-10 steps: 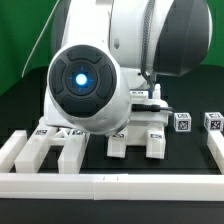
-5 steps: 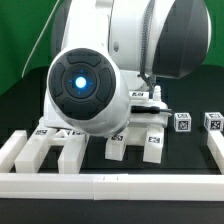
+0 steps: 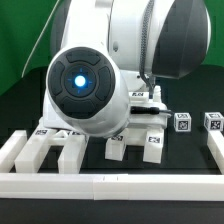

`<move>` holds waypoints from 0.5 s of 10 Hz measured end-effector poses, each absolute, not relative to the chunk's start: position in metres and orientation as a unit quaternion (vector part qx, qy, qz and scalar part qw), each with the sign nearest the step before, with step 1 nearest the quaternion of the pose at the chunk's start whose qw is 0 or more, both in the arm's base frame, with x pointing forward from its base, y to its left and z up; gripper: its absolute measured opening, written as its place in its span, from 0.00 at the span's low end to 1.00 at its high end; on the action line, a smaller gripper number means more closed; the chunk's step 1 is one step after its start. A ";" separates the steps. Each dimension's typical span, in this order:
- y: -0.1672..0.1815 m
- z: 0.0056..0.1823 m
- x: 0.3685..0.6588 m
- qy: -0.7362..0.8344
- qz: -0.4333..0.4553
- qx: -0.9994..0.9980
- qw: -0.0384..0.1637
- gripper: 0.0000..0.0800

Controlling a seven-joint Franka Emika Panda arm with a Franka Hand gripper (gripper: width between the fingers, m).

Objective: Assemble chair

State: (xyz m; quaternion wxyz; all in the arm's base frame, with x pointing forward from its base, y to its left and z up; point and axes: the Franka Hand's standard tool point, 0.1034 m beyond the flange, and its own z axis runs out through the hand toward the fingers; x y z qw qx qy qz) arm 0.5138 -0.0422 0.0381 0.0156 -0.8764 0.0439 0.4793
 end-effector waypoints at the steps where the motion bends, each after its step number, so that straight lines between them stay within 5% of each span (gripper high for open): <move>1: -0.042 0.038 0.514 0.044 0.479 -0.877 0.016 0.81; 5: -0.043 0.038 0.514 0.044 0.478 -0.877 0.015 0.81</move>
Offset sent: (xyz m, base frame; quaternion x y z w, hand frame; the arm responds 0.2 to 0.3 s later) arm 0.0000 0.0000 0.0000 0.0000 0.0000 0.0000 1.0000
